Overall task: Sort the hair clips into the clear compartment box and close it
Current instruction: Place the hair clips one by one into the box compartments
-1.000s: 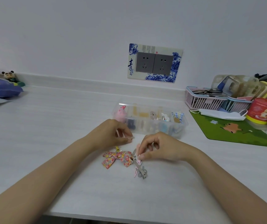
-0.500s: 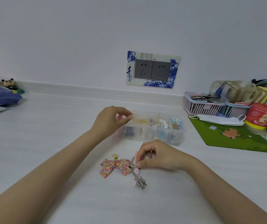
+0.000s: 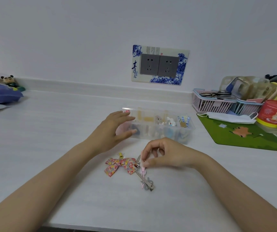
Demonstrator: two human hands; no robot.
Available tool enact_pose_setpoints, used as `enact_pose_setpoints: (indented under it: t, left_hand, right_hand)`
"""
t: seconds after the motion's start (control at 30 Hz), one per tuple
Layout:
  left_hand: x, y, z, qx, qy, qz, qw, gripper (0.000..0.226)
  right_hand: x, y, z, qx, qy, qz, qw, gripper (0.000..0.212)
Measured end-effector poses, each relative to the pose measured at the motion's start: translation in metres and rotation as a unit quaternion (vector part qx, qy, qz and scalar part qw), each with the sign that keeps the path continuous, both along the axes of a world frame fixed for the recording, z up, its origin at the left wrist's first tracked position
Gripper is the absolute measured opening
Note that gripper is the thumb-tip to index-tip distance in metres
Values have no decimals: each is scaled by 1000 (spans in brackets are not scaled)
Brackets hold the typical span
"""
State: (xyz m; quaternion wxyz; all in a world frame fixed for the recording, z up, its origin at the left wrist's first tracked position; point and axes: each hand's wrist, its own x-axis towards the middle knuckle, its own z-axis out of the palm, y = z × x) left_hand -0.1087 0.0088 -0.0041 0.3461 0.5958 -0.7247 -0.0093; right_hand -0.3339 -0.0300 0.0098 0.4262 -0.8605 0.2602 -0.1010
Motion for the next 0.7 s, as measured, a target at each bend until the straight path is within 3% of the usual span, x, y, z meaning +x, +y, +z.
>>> enact_pose_setpoints:
  t: [0.33,0.47,0.6,0.7]
  left_hand:
    - [1,3,2,23,16,8,1000,68]
    - [-10,27,18,-13,25,-25,999,46]
    - [-18,66,18,81,42,-115,989,26]
    - [-21,85,4,107,18,-151,983,30]
  right_hand:
    - [2,5,1,-1,4,-12,1000,16]
    - [0,10,9,-16,16,-7,1000,19]
    - [-12,28,16,-38,65,8,997,23]
    - [-20,40,6,-82,102,-1,991,30]
